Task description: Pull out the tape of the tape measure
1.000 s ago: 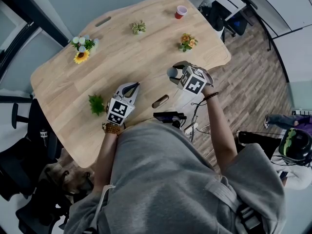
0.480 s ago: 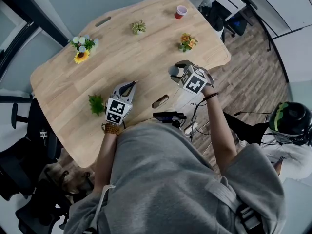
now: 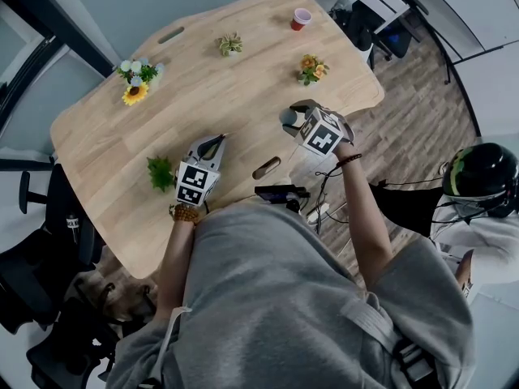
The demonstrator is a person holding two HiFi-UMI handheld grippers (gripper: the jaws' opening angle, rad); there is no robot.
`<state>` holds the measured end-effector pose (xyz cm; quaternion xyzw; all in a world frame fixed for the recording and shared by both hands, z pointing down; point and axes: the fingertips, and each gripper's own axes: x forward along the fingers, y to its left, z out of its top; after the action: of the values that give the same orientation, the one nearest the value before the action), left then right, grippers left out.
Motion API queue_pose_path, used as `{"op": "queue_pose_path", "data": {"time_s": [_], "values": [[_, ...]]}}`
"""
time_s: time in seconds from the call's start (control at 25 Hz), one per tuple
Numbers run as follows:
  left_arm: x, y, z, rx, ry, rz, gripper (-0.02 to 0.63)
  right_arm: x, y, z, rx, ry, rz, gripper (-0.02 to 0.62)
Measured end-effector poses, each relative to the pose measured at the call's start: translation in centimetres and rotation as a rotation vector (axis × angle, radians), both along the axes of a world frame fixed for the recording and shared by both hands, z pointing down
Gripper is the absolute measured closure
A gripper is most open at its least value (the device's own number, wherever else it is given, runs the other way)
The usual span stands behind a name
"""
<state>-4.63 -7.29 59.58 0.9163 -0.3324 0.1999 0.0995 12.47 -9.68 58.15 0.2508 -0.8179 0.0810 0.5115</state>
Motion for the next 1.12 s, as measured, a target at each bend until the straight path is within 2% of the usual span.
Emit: {"op": "queue_pose_path", "data": {"time_s": [0.68, 1.12], "values": [[0.0, 0.1, 0.0, -0.012, 0.001, 0.000, 0.594, 0.5, -0.3, 0.5, 0.003, 0.006, 0.022, 0.371], [-2.5, -1.0, 1.0, -0.062, -0.003, -0.118, 0.594, 3.3, -1.0, 0.5, 0.026, 0.046, 0.091, 0.371]]}}
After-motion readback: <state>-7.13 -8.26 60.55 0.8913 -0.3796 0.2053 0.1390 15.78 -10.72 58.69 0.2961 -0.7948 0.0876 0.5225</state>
